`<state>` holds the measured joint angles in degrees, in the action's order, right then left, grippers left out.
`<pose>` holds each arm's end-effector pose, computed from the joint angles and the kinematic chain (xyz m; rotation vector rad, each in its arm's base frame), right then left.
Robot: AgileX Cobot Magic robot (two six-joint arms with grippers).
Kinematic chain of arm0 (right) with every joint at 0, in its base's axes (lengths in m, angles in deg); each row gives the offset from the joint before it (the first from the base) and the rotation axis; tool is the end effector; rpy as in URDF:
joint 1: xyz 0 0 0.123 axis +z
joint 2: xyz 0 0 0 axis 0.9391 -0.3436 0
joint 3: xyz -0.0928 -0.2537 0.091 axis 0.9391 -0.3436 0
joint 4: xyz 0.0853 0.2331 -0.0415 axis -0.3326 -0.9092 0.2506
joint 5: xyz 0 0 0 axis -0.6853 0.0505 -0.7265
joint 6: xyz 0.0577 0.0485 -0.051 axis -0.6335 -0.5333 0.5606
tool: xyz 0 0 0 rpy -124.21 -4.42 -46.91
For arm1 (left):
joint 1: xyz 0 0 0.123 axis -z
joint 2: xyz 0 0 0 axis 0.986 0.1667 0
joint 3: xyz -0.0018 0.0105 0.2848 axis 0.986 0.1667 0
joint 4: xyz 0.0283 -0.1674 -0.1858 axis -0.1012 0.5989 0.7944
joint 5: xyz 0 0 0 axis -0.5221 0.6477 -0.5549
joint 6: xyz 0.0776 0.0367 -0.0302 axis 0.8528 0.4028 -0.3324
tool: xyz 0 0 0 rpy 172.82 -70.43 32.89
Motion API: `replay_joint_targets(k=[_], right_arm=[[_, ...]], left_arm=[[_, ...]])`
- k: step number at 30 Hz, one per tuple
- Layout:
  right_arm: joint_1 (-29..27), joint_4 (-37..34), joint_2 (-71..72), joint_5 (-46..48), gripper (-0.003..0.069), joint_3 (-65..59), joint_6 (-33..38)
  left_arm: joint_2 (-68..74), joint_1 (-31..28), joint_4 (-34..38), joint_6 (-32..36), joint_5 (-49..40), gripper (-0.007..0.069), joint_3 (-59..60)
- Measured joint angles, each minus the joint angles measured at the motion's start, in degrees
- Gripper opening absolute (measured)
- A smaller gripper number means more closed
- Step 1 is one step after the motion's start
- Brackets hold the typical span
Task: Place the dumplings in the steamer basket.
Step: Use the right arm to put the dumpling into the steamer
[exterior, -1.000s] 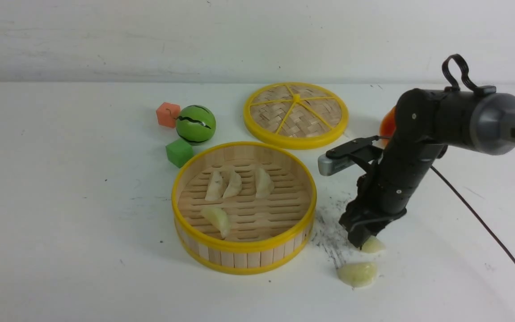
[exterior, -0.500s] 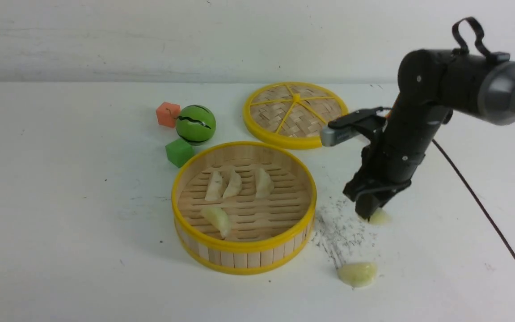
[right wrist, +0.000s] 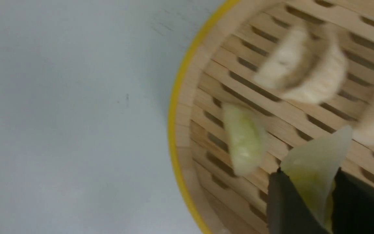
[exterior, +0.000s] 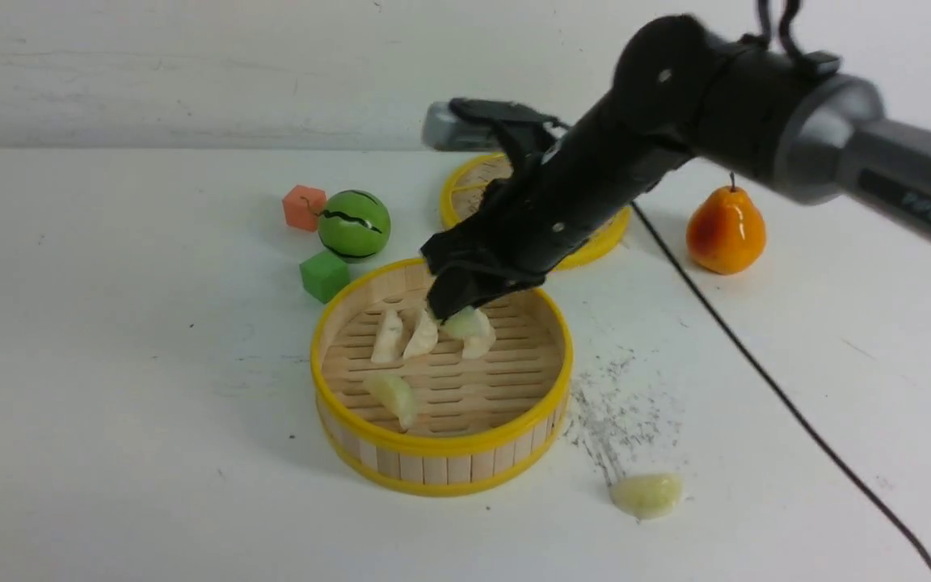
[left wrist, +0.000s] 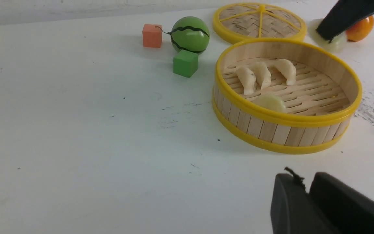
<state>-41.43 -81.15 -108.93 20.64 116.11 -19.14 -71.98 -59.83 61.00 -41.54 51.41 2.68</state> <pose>0.3947 0.2590 0.2705 -0.6891 2.5147 0.7984 0.0457 -0.0127 0.2697 0.2369 1.8339 -0.2547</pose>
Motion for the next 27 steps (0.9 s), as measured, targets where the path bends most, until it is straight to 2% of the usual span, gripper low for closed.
replay_joint_targets(k=[3, 14, 18, 22, 27], right_arm=[[1.8, 2.0, -3.5, -2.2, 0.0169, 0.0, -1.8], [1.5, 3.6, -8.2, -4.2, 0.0176, 0.0, -6.7], [1.5, 3.4, -8.6, -4.3, 0.0245, 0.0, -6.8], [1.5, 3.4, -8.6, -4.0, 0.0376, 0.0, -7.5], [1.5, 3.8, -6.8, -3.3, 0.0431, 0.0, -8.1]], left_arm=[[0.0, 0.0, 0.0, 0.0, 0.0, 0.0091, 0.0], [0.0, 0.0, 0.0, 0.0, 0.0, 0.0099, 0.0], [0.0, 0.0, 0.0, 0.0, 0.0, 0.0101, 0.0], [0.0, 0.0, 0.0, 0.0, 0.0, 0.0102, 0.0], [0.0, 0.0, 0.0, 0.0, 0.0, 0.0109, 0.0]])
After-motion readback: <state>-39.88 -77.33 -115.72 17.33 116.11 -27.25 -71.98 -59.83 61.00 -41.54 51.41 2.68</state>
